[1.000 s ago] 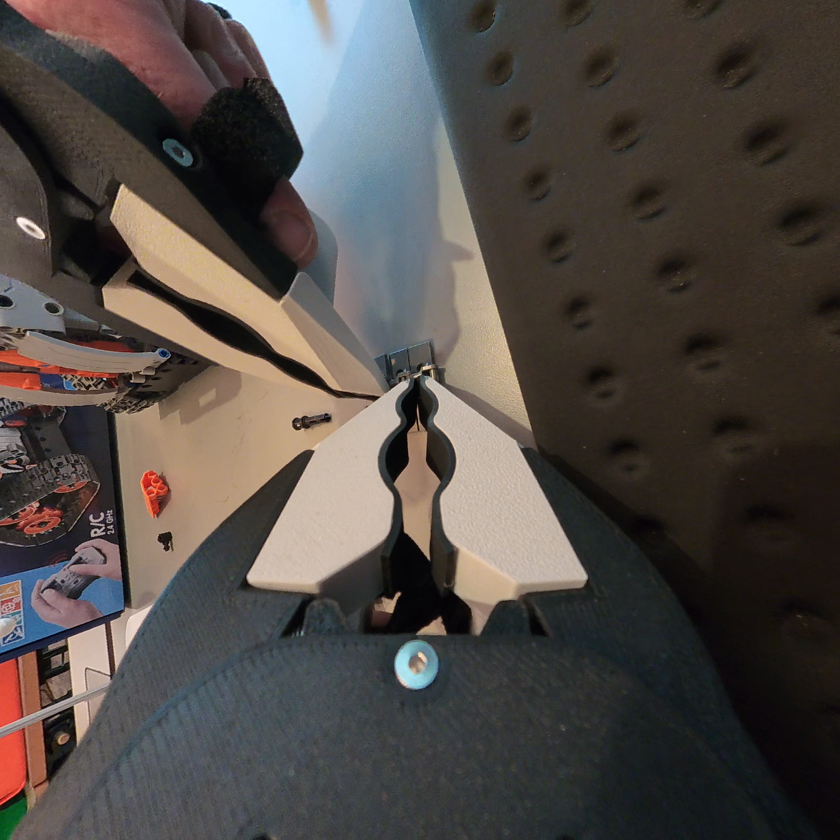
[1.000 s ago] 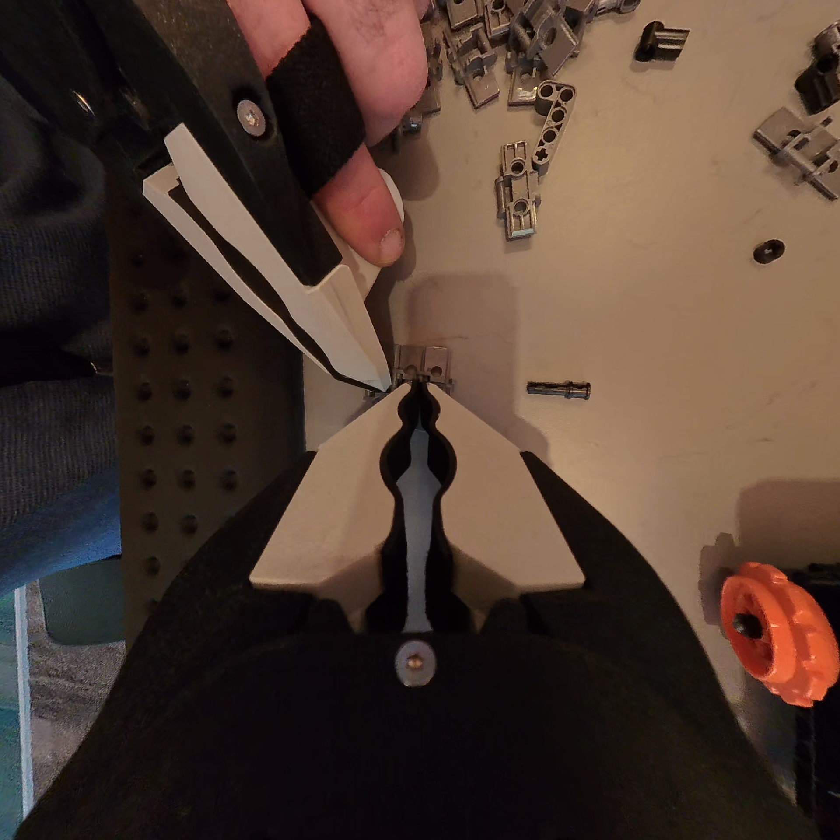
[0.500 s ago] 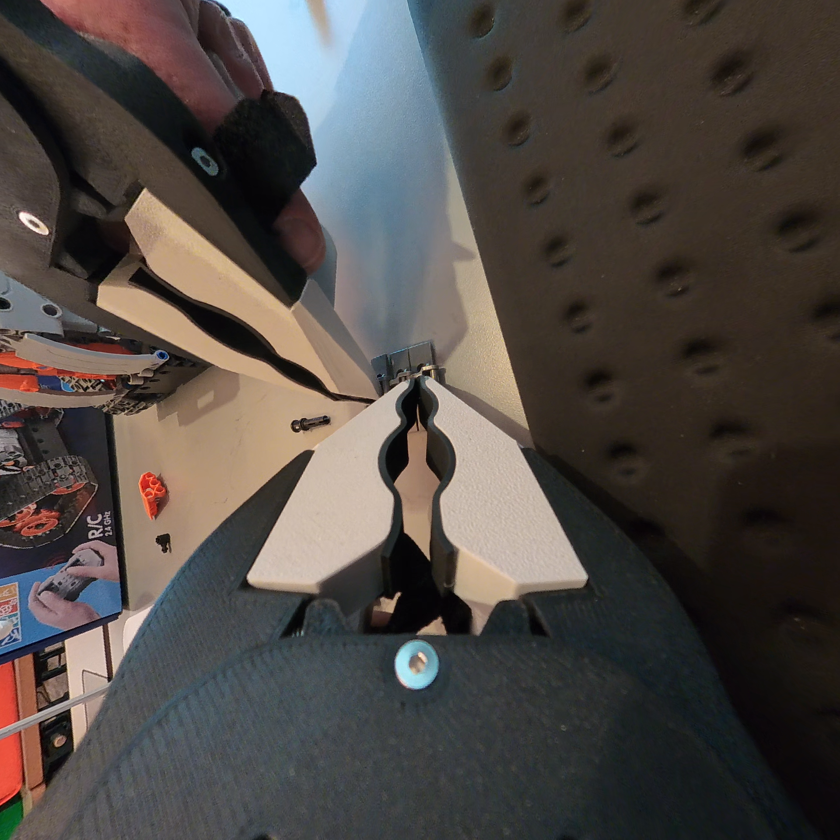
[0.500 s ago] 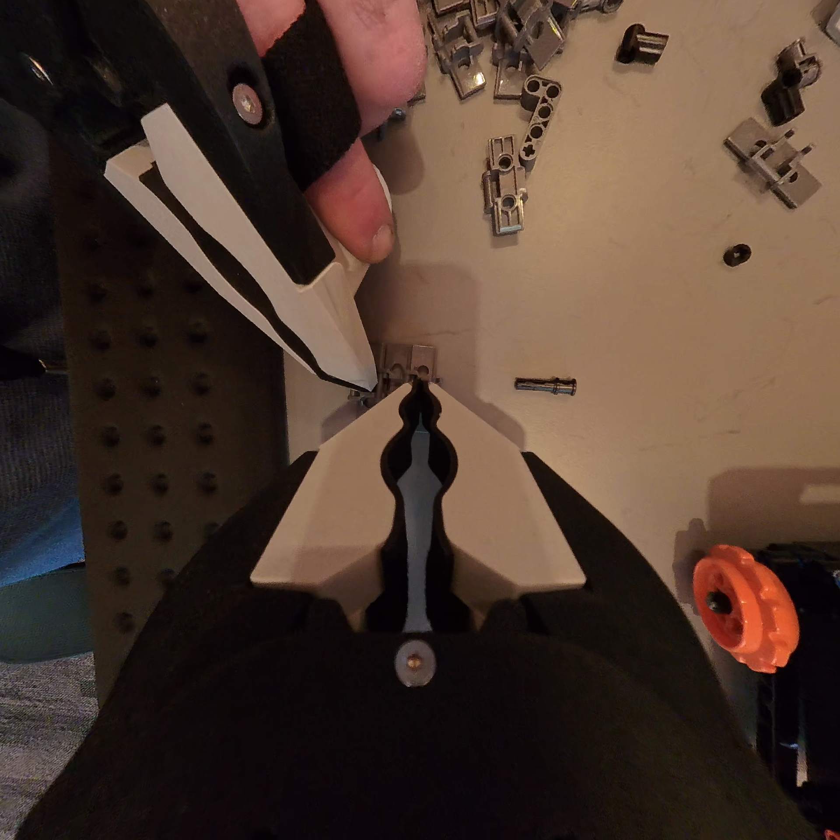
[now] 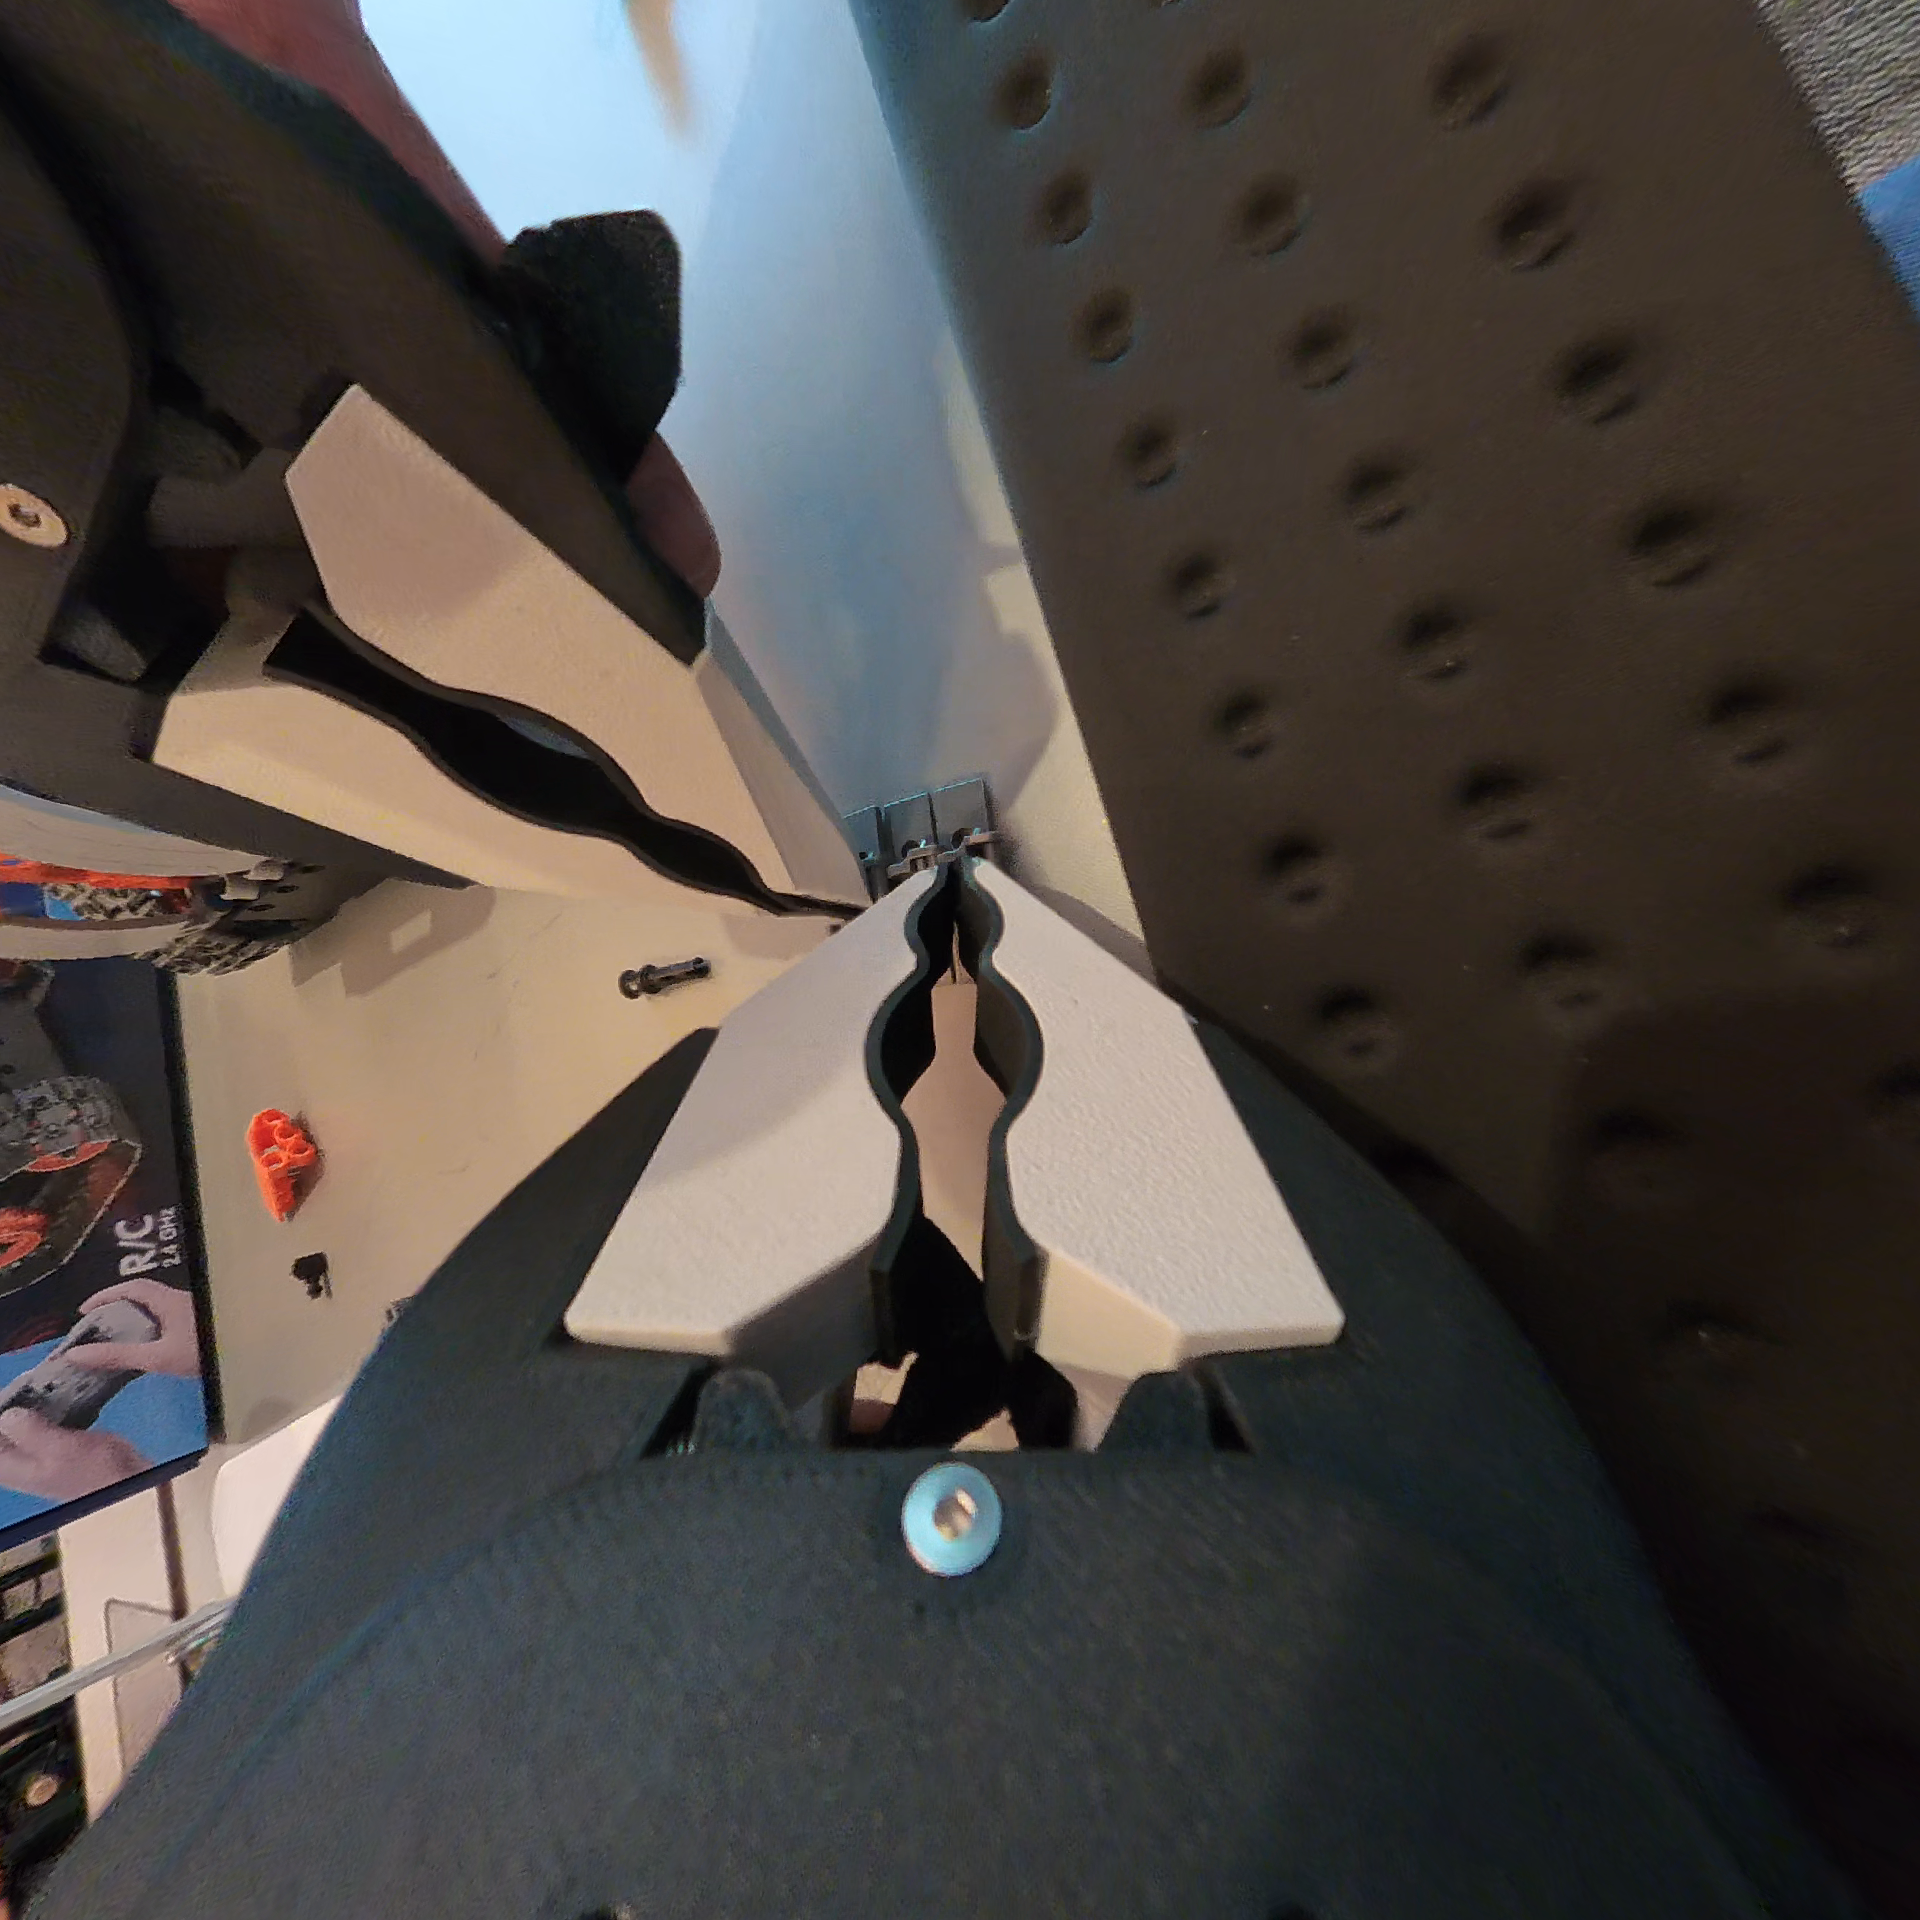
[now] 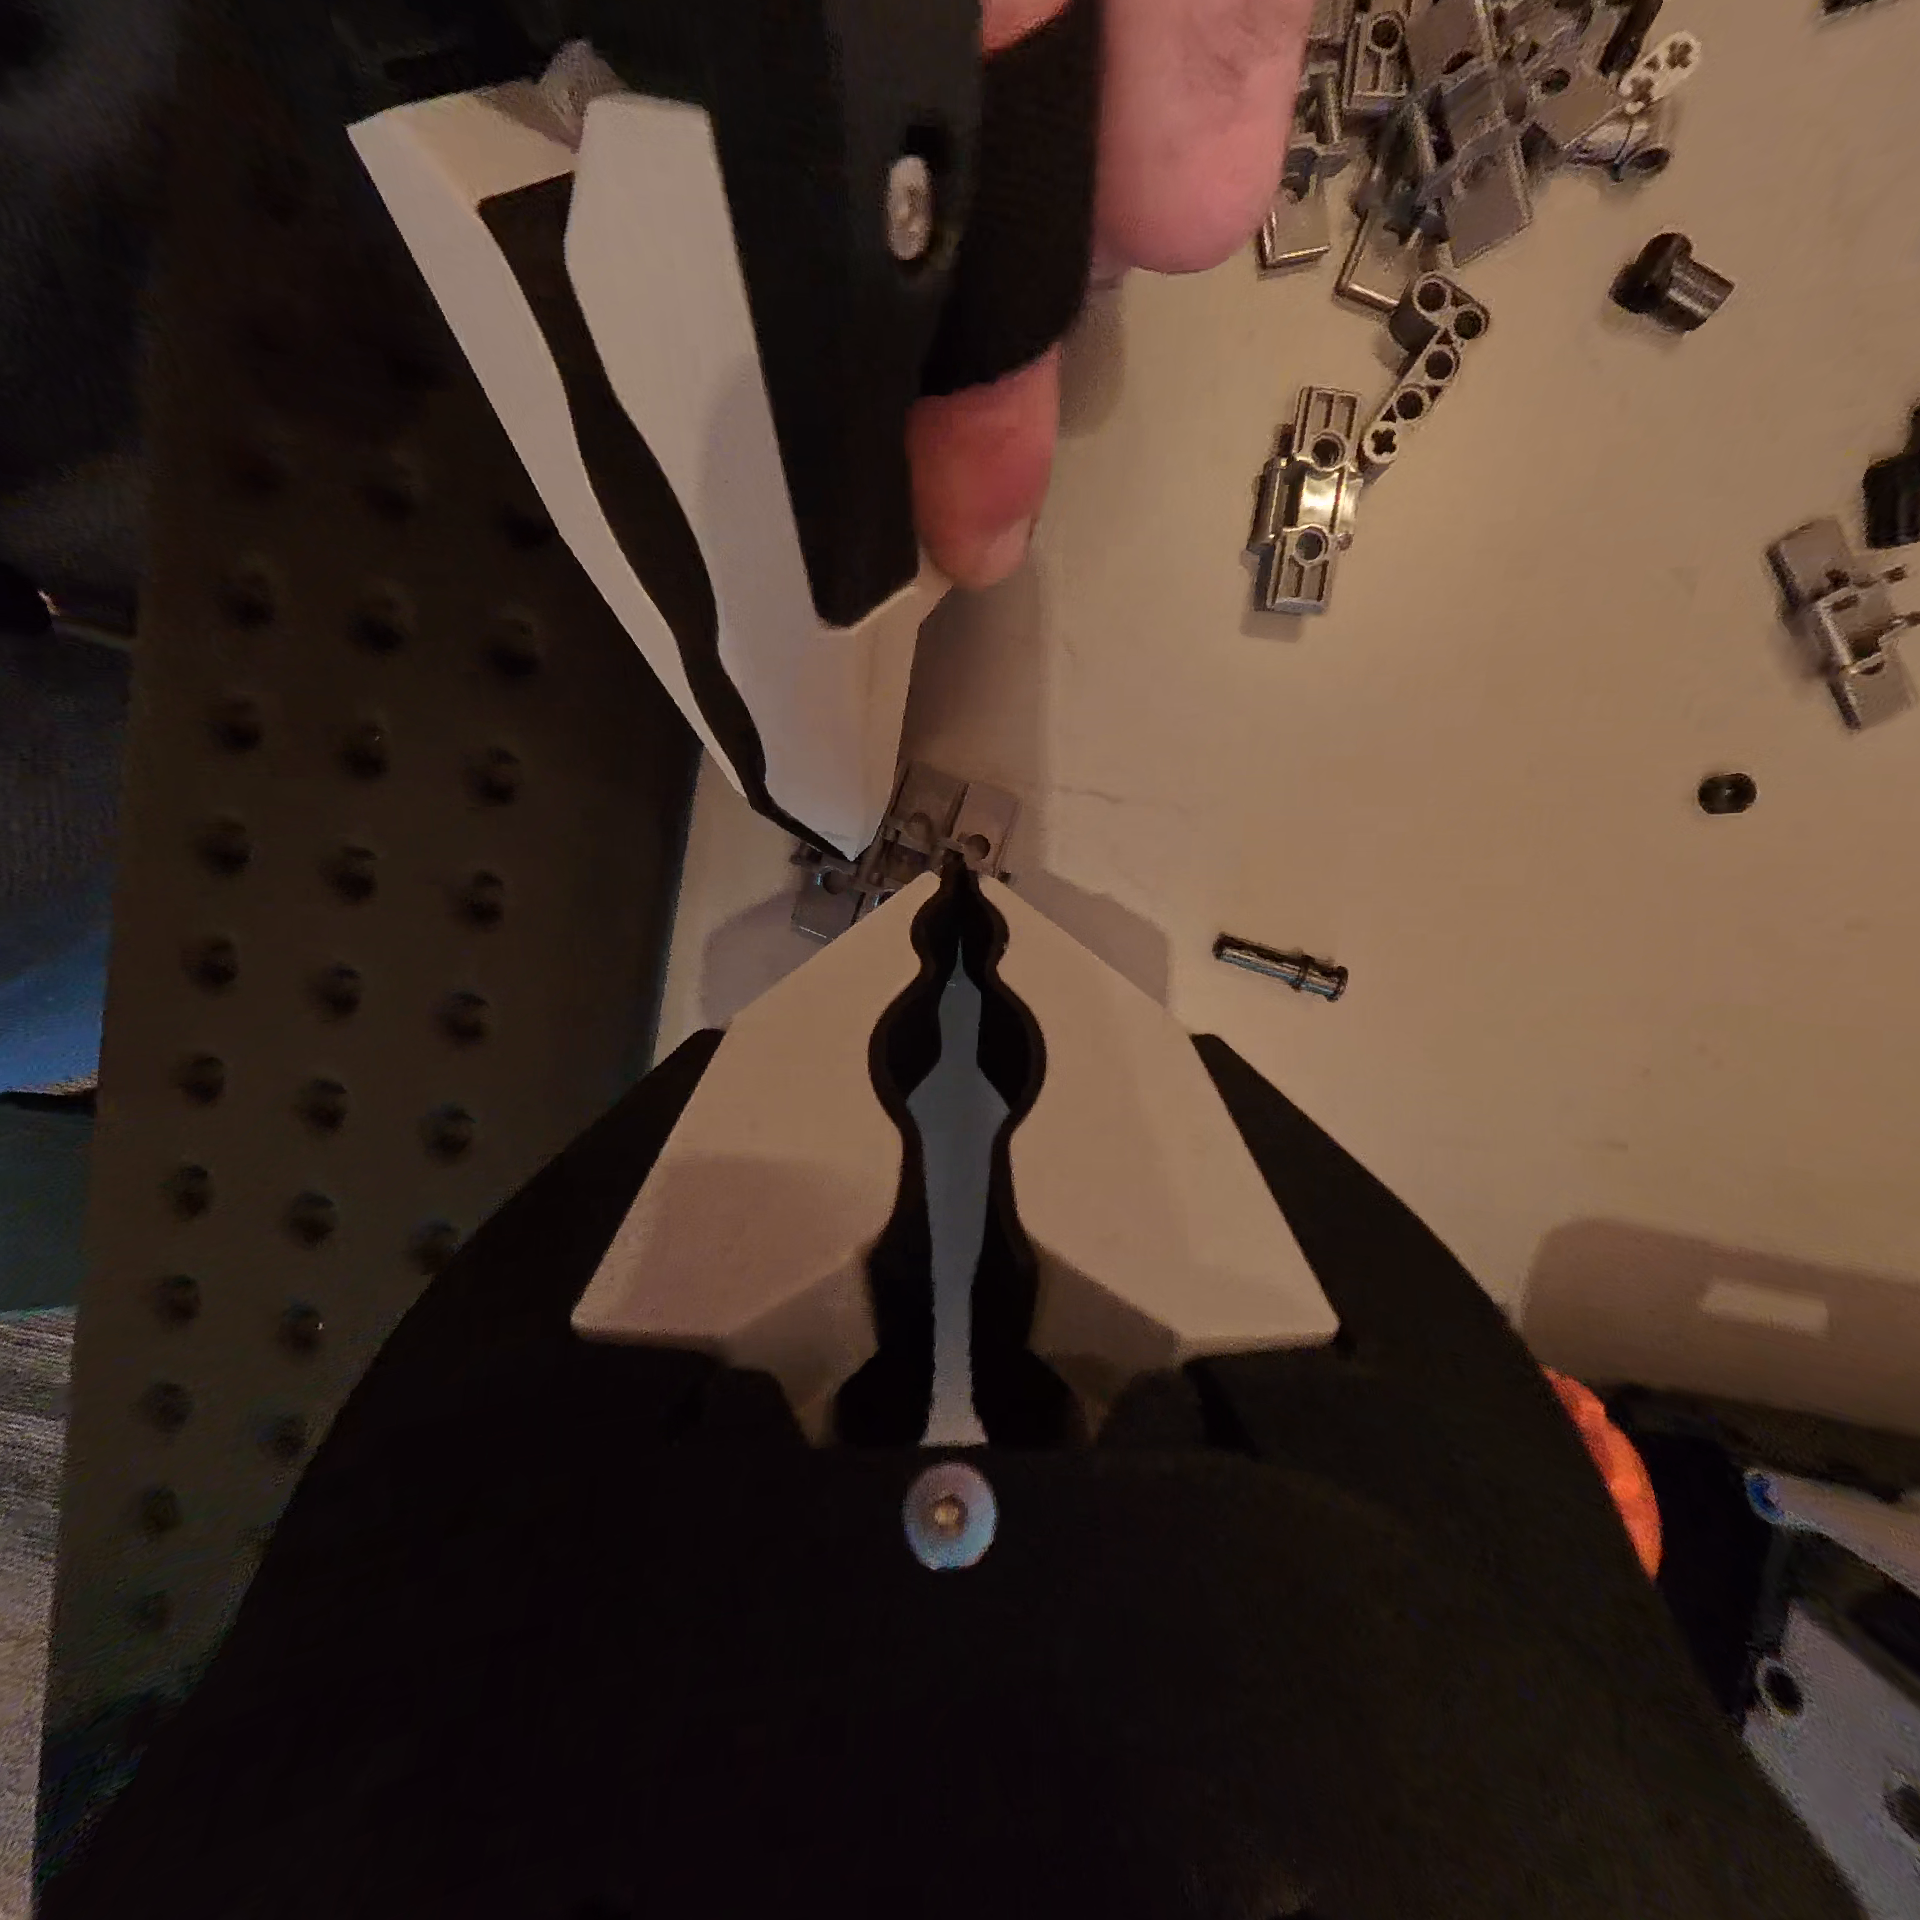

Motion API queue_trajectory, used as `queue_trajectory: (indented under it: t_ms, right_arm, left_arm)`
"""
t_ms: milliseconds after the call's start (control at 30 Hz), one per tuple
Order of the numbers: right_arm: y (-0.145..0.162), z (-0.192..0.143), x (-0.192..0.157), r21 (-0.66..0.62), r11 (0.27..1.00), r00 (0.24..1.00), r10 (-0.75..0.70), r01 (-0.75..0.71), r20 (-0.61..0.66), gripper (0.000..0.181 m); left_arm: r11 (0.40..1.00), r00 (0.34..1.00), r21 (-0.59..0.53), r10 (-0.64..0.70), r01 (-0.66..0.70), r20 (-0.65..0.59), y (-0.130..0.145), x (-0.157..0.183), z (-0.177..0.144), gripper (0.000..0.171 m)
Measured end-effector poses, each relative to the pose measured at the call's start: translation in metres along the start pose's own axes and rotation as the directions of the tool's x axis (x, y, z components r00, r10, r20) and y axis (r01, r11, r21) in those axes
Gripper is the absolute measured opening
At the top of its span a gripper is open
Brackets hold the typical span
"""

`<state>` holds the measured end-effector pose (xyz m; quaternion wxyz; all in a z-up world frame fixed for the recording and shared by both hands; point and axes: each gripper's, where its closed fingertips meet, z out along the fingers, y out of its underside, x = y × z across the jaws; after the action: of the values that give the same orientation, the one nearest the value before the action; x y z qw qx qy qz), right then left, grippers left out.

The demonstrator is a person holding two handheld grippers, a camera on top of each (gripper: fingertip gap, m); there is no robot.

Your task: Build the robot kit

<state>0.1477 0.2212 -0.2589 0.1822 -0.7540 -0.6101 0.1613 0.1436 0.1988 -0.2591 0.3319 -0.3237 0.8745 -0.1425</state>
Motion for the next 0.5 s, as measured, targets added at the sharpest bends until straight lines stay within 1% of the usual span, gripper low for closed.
queue_trajectory:
  t_ms: [100,200,367,500]
  right_arm:
    - [-0.002,0.001,-0.001,0.058,0.998,1.000,-0.020,0.019,0.009,0.000]
    - [-0.004,0.000,-0.002,0.104,0.994,0.999,0.035,-0.036,0.008,0.000]
    - [-0.006,0.000,0.002,0.165,0.966,0.976,0.211,-0.199,-0.057,0.000]
    - [-0.007,0.001,0.004,0.215,0.938,0.944,0.304,-0.273,-0.126,0.000]
  left_arm:
    - [0.999,0.999,0.001,0.035,-0.035,0.004,0.002,0.001,-0.002,0.000]
    - [0.999,0.999,0.000,0.042,-0.042,-0.009,0.004,0.001,-0.004,0.000]
    - [0.998,0.999,-0.030,0.051,-0.051,-0.003,0.014,-0.003,-0.009,0.000]
    - [0.998,0.999,-0.052,0.045,-0.044,0.008,0.019,-0.005,-0.011,0.000]
